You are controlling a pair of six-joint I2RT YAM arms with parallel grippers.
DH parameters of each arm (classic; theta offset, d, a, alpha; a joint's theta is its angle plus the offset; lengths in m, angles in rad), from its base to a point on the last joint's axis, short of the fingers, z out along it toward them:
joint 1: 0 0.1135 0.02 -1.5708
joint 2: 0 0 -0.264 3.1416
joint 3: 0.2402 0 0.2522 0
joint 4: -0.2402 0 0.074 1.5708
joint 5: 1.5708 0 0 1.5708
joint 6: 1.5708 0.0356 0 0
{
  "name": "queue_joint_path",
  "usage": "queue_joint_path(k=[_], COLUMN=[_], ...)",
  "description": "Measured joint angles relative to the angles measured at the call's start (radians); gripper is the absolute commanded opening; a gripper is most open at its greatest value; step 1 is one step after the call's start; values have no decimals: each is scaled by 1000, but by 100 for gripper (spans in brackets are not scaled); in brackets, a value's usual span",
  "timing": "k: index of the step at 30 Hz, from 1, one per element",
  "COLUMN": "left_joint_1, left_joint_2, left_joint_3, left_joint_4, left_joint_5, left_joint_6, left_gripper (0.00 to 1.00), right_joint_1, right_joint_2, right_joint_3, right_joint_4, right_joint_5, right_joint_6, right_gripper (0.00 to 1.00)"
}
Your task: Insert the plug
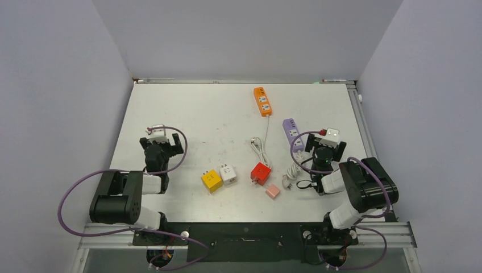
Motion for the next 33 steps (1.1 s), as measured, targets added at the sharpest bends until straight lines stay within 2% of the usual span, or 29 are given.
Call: queue_joint_path(k=[4,7,10,13,17,25,29,33], left_joint_1=[24,29,29,47,89,123,130,145], left_joint_2=[-60,-129,-188,-225,-251,-215,-170,-152], left_joint_3=[56,164,277,394,511,727,790,806], left_joint_4=[-153,-322,-486,-665,-873,-1231,-1332,-1399], left_joint_5=[6,14,38,76,142,264,288,307], left_joint_6=[-13,-11,-5,-3,-19,-36,-30,-18], left_gripper=[96,96,96,96,96,96,96,96], right_joint_1=[90,108,105,82,29,136,153,172], right_joint_2=[-121,-266,-355,-352,-215,150,380,537], right_joint_3=[1,36,146,313,585,998,1259,1395], right_joint_4=[-53,-186,-357,-519,-732,-991,-1080,-1142], right_joint_5=[75,106,91,-13,-233,-387,-458,-485], right_joint_6=[-35,0,58,152,241,245,237,214], right_gripper=[90,90,90,90,90,90,90,90])
